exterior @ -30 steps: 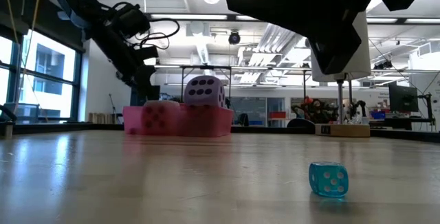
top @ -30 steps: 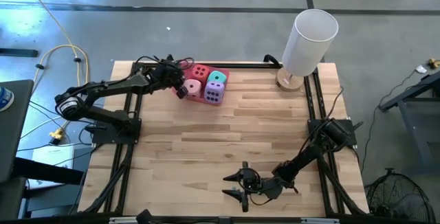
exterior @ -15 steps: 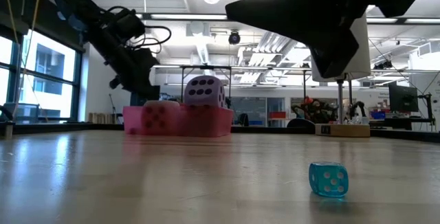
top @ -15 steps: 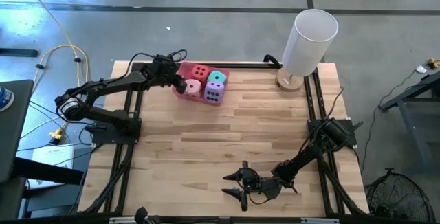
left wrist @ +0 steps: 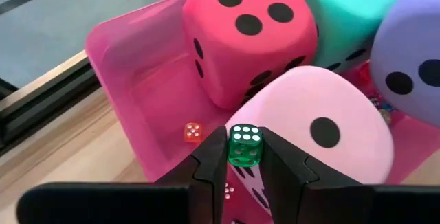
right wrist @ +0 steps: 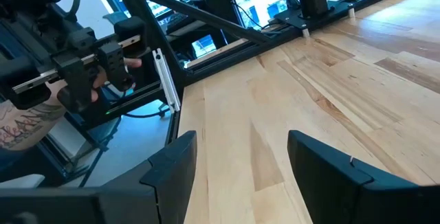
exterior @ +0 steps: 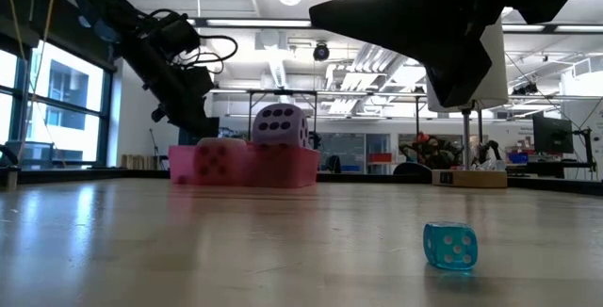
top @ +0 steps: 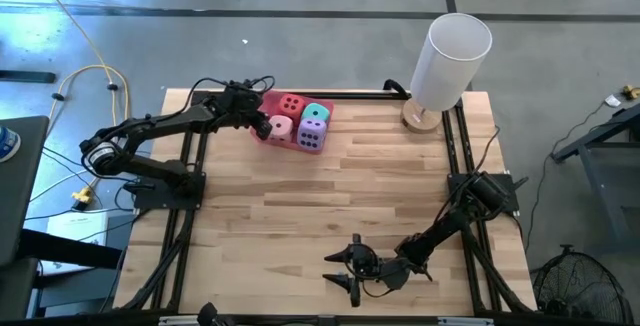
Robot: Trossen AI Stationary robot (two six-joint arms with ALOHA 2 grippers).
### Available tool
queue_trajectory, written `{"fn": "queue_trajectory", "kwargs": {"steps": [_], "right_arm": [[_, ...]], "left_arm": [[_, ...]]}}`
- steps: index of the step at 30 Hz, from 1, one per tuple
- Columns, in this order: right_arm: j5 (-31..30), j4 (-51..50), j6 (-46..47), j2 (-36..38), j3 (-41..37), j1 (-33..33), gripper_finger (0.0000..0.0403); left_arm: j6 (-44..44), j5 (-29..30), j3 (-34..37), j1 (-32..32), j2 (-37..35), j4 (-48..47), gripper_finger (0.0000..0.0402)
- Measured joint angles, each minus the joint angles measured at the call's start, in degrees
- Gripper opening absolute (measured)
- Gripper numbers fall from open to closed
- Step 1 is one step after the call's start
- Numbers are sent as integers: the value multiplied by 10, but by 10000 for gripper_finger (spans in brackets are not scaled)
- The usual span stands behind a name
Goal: Pick & Place Dice
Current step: Put the small green dice into the pink bin, then put the small blue dice into the pink bin
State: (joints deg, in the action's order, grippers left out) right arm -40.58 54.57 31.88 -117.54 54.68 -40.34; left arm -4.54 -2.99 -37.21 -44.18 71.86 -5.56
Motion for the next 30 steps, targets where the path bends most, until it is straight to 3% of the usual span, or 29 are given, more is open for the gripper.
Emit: {"fn": "queue_trajectory", "kwargs": {"steps": [8, 20, 26, 30], "right_arm": [[0, 1, 0, 0, 0, 0, 220], [0, 0, 15, 0, 0, 12, 220], [25, -1, 43, 0, 0, 10, 220], [61, 16, 41, 0, 0, 11, 220]], "left_arm": [[0, 2, 0, 2, 0, 0, 80], [21, -2, 0, 14, 0, 0, 208], [63, -15, -3, 26, -10, 4, 215], [125, -80, -5, 49, -58, 4, 215]]}}
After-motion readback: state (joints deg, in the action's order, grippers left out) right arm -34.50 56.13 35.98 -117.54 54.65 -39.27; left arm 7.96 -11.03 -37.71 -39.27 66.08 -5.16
